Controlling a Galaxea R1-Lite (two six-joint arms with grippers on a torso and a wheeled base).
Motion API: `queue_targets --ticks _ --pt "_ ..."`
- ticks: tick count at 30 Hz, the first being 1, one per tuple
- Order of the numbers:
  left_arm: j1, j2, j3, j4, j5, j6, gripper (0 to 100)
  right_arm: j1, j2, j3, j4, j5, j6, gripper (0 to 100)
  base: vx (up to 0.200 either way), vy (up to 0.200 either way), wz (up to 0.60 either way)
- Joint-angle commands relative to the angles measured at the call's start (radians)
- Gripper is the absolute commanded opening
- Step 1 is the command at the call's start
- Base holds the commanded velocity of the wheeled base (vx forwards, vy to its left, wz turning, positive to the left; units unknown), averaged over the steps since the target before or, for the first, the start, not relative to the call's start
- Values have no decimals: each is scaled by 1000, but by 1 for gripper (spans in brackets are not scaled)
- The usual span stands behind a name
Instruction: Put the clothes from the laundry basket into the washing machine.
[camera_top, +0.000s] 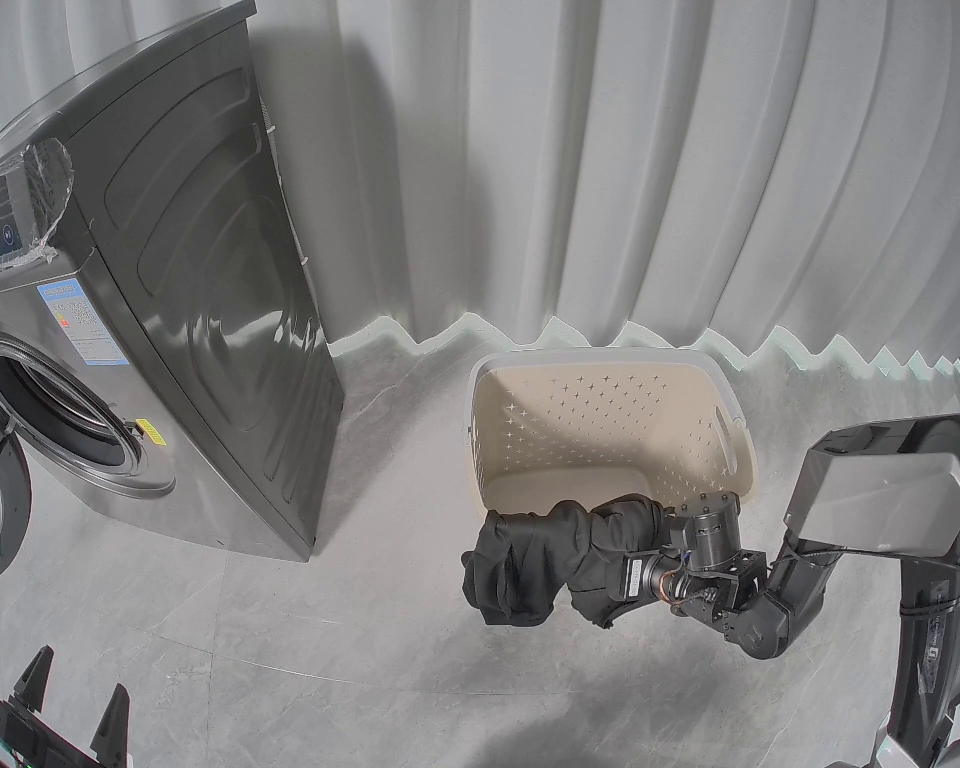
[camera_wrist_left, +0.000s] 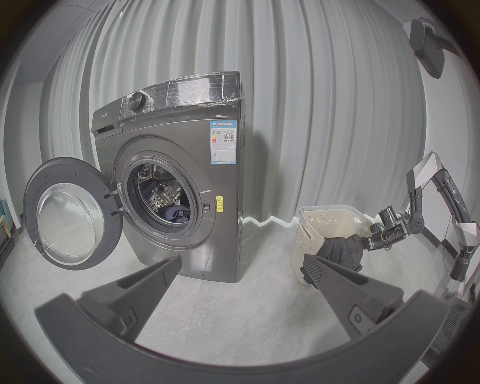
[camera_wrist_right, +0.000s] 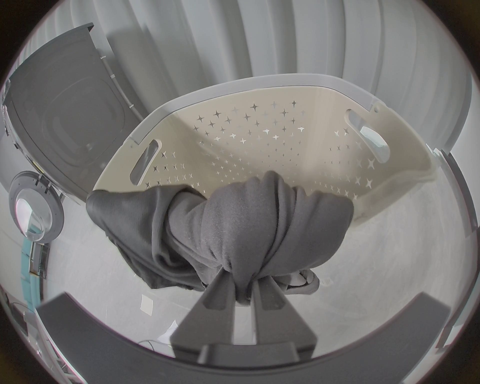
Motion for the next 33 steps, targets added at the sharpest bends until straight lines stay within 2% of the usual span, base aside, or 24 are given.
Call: queue_targets --ticks 1,8,12,16,23,28,31,33 --pt "1 -16 15 -1 0 -2 100 41 -82 88 -7 0 9 0 0 0 0" --pt "1 -16 15 1 0 -2 100 145 -263 245 -62 -5 12 0 0 0 0" --pt "1 -16 15 1 0 -2 100 174 -381 280 -54 -5 9 0 0 0 0" --pt "1 -16 15 1 0 -2 100 196 -497 309 -50 -37 -4 0 0 0 0" --pt "1 -16 15 1 0 -2 100 229 -700 334 -44 -39 -14 0 0 0 0" --pt "1 -16 15 1 0 -1 100 222 -775 321 -45 -28 -60 0 0 0 0" --pt "1 -16 15 1 0 -1 100 222 -809 288 -47 -26 -122 0 0 0 0" --pt "1 -16 15 1 0 -1 100 223 -821 255 -44 -26 -140 0 0 0 0"
